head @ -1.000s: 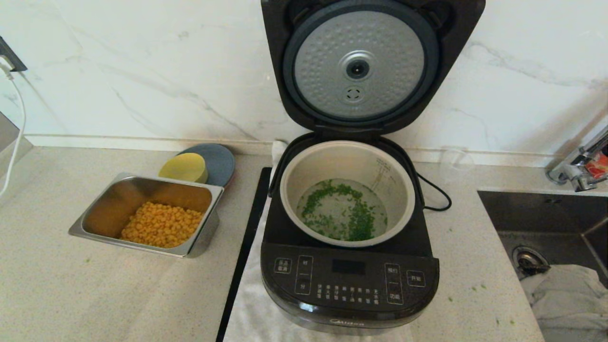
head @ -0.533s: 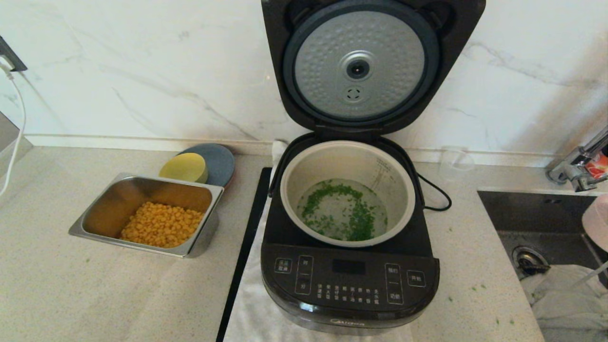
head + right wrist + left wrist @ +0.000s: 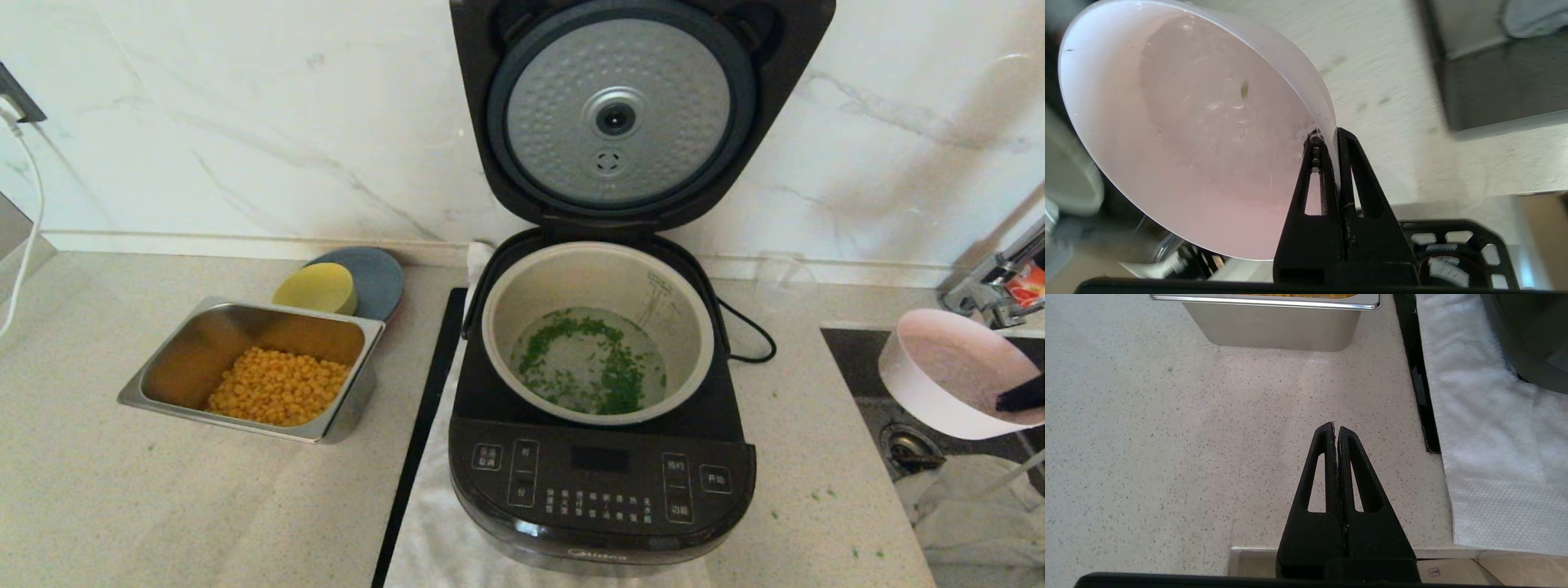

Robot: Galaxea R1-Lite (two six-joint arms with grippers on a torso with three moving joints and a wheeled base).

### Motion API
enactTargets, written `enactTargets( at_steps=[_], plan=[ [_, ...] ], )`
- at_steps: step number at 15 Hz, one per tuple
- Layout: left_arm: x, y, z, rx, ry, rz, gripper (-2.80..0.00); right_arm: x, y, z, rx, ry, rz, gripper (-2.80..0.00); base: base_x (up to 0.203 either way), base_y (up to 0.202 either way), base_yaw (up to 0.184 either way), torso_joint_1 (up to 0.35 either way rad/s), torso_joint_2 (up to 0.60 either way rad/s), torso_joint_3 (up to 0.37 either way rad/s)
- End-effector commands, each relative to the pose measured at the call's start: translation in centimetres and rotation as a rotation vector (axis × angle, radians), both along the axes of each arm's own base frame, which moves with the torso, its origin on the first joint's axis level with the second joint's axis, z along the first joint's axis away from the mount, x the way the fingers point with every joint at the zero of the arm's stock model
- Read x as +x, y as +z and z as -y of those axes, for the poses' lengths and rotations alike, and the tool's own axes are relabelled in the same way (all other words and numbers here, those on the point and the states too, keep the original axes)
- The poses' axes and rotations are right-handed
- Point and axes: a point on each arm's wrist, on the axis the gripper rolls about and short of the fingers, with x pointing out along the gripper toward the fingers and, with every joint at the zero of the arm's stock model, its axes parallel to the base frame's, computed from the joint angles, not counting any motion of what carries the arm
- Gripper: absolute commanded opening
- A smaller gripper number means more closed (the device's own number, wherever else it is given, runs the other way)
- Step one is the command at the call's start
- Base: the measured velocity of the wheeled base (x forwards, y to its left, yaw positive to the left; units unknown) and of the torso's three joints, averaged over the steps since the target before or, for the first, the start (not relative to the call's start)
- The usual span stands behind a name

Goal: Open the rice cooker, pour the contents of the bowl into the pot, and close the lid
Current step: Pour the water from the bowl into the rice cooker

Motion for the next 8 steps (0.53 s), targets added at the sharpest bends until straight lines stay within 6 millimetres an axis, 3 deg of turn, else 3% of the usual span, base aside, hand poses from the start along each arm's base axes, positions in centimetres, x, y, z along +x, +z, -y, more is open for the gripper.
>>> enactTargets(
  at_steps=[1, 8],
  plan=[
    [0.0, 0.0, 0.0, 0.0, -0.001, 0.001, -2.8, -0.1, 2.5, -3.5, -0.027, 0.071, 0.057, -2.8, 0.0, 0.0, 0.0, 0.0, 0.0, 0.0],
    [0.0, 0.0, 0.0, 0.001, -0.001, 0.001, -2.8, 0.0, 6.7, -12.6, -0.059, 0.234, 0.167, -2.8, 0.0, 0.0, 0.0, 0.0, 0.0, 0.0]
  ],
)
